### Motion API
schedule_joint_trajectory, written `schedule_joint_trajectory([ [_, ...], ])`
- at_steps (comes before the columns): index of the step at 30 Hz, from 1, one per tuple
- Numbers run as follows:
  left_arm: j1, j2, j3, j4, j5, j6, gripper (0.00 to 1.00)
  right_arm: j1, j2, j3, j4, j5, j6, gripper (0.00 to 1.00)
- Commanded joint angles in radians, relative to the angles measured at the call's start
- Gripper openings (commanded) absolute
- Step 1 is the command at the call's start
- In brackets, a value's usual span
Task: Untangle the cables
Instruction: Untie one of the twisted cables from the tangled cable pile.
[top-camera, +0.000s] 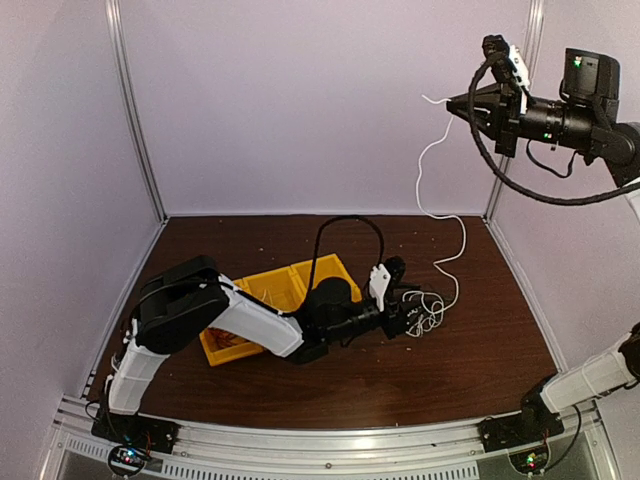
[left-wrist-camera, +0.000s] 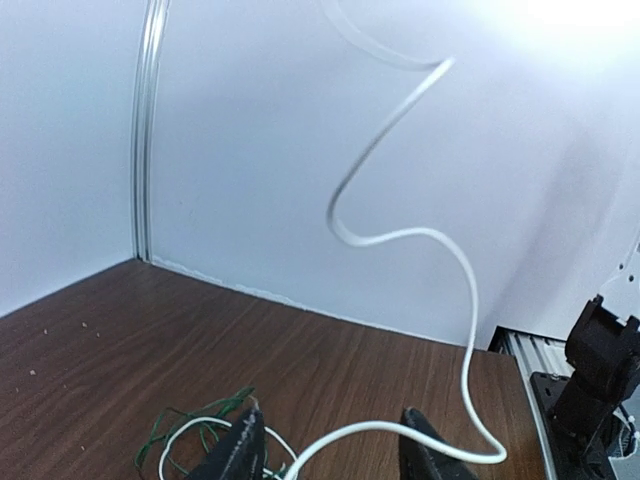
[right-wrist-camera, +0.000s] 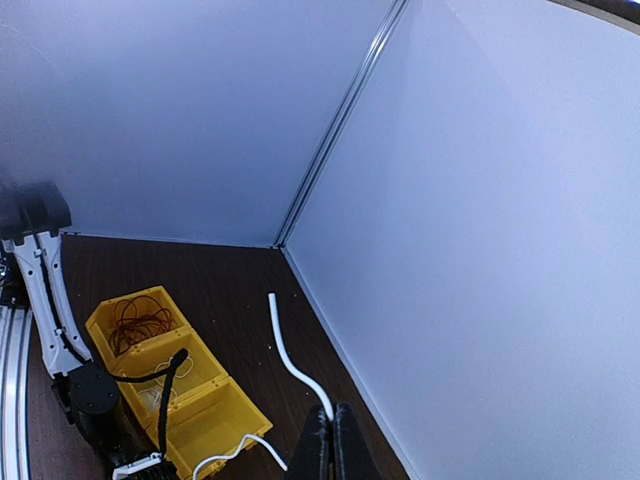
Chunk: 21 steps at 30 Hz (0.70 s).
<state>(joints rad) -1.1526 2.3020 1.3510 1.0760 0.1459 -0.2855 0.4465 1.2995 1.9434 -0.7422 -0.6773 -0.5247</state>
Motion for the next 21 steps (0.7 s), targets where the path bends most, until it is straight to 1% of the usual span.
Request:
schedule_joint_trajectory([
  [1,0.005,-0.056,0.005,0.045,0.019,0.035,0.45,-0.009,-0.065,-0.059,0.045,0.012,0.015,0.00],
  [5,0.006,-0.089,-0.009,0.042,0.027,0.031,0.42,-0.011,-0.083,-0.109,0.053,0.032,0.009,0.00],
  [8,0.007,-0.136,-0.027,0.059,0.052,0.006,0.37,-0.013,-0.094,-0.158,0.069,0.091,0.007,0.00],
  [10,0.006,-0.171,-0.038,0.067,0.072,-0.008,0.33,-0.020,-0.104,-0.220,0.093,0.116,0.015,0.00],
  [16,0.007,-0.271,-0.100,0.073,0.042,-0.029,0.17,-0.045,-0.144,-0.470,0.165,0.091,0.059,0.00],
  [19,0.007,-0.320,-0.146,0.103,0.010,-0.055,0.12,-0.076,-0.164,-0.607,0.219,0.107,0.079,0.00],
  [21,0.007,-0.358,-0.175,0.136,-0.002,-0.072,0.11,-0.106,-0.170,-0.692,0.249,0.066,0.101,0.00],
])
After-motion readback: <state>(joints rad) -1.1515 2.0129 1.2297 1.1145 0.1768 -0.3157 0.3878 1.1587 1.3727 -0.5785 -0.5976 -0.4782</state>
